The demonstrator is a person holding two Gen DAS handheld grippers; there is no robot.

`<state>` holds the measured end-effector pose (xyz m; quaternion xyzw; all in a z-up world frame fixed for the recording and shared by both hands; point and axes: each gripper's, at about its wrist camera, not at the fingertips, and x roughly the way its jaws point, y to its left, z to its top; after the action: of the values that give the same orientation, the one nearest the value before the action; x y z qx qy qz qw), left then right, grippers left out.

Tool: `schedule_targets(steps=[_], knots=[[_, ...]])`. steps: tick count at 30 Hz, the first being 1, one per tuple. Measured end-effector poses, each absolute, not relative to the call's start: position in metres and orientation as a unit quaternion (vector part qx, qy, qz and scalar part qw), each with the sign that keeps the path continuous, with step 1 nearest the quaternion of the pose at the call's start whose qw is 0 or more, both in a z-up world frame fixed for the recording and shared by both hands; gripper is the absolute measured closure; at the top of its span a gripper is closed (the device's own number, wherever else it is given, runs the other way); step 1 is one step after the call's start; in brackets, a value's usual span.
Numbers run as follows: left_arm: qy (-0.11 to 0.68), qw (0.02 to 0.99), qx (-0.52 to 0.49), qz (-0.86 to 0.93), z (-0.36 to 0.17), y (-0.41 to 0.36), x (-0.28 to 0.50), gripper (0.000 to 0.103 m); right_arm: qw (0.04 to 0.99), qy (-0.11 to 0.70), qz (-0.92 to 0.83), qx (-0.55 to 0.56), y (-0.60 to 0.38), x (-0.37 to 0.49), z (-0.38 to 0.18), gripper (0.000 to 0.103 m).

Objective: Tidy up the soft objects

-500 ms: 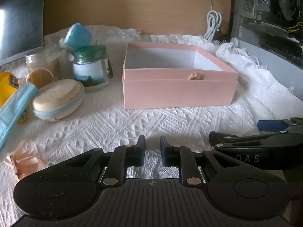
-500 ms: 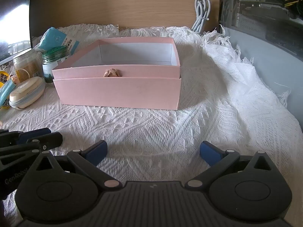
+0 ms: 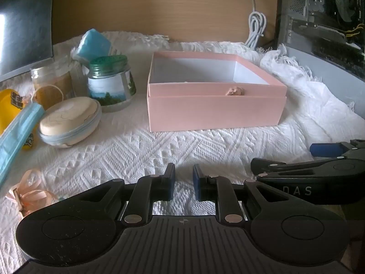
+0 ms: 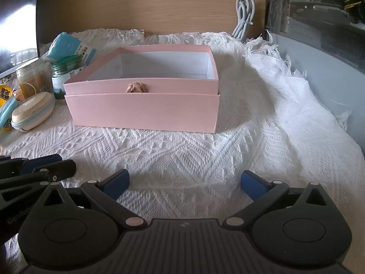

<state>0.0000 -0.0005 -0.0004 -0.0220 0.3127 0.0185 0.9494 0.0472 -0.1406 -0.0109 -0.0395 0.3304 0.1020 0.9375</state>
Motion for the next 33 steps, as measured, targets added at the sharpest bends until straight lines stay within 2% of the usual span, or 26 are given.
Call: schedule_targets(steps=[33], knots=[[0.313, 0.949, -0.015, 0.021, -0.0007, -0.0026, 0.0033, 0.084, 0.938, 0.330, 0.102, -0.040, -0.1421, 0.0470, -0.0113, 0.000]])
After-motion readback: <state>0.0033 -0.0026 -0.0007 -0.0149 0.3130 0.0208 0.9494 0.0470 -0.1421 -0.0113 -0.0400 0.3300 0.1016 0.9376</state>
